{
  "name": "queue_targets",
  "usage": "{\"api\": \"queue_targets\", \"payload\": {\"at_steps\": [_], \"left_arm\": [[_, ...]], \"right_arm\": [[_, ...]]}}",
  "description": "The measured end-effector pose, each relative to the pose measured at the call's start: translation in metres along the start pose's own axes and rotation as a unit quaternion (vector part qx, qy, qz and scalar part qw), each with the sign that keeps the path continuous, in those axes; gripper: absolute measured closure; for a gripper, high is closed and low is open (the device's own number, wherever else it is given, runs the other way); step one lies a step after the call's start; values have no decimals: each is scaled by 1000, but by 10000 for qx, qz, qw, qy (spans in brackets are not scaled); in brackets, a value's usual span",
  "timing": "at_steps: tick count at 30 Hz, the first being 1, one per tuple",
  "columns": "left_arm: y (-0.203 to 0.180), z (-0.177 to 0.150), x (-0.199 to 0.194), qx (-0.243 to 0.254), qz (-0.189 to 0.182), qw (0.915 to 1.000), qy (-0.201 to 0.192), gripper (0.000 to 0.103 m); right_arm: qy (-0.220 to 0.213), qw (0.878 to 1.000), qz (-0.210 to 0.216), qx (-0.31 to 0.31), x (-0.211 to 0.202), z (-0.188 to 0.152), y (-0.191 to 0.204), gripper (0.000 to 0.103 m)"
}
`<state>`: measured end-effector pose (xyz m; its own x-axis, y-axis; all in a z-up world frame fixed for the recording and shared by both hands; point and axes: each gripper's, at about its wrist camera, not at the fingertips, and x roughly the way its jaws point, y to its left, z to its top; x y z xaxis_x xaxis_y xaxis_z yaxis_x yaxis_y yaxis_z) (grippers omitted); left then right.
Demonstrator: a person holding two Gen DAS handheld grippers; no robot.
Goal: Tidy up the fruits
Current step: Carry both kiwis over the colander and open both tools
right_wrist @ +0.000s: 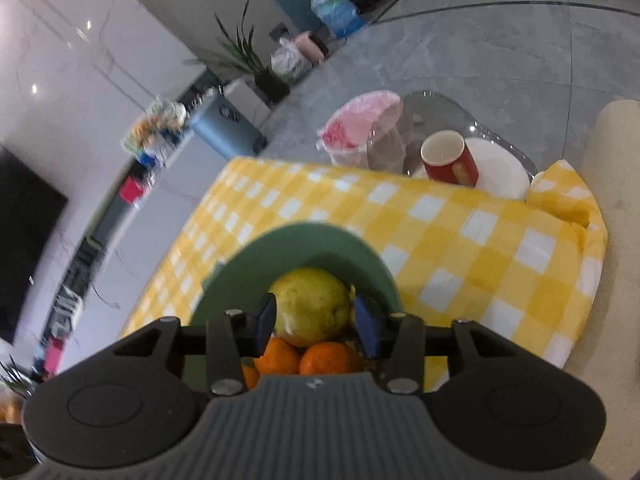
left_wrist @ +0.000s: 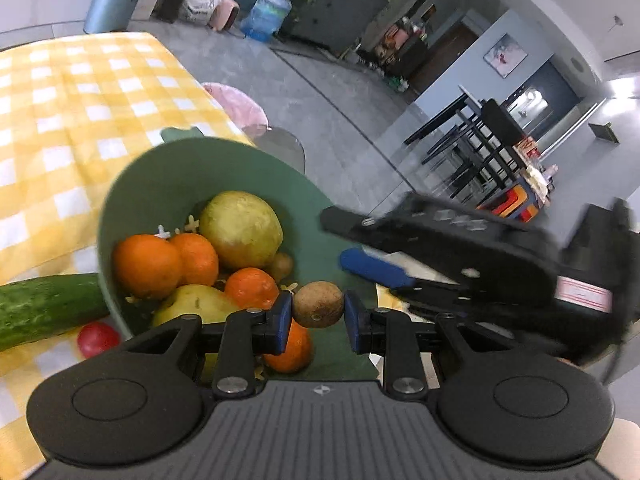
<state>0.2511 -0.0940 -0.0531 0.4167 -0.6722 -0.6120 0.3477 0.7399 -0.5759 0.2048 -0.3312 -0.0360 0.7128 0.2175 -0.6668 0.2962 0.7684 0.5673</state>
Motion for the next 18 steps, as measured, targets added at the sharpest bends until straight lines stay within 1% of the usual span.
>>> {"api": "queue_targets", "payload": {"at_steps": [4, 6, 8, 9, 10, 12, 13, 16, 18], "left_arm": [[-8, 4, 14, 76, -91, 9998, 164, 73], [-11, 5, 18, 122, -36, 9998, 171, 72], [-13, 4, 21, 176, 73, 9998, 71, 72], [-13, 3, 20, 142, 103, 9998, 0, 68], [-12, 1, 20, 80, 109, 9999, -32, 60], [-9, -1, 16, -11, 91, 9999, -47, 57], [-8, -1, 14, -47, 103, 9999, -74, 54], [-4, 0, 3, -153, 165, 9994, -247, 44], [-3, 2, -3, -177, 210, 9990, -339, 41]], "right_arm": [[-205, 9996, 70, 200, -13, 6, -12, 62], [-169, 9989, 243, 357, -14, 8, -19, 62], [-142, 9985, 323, 421, -13, 8, -22, 62], [-130, 9986, 328, 395, -13, 8, -22, 62], [-98, 9988, 315, 349, -12, 8, -21, 62], [-31, 9993, 270, 270, -10, 6, -19, 62], [-22, 9993, 261, 266, -9, 6, -18, 62], [-13, 9992, 270, 300, -9, 6, -19, 62], [-44, 9993, 258, 277, -10, 5, -19, 62]]}}
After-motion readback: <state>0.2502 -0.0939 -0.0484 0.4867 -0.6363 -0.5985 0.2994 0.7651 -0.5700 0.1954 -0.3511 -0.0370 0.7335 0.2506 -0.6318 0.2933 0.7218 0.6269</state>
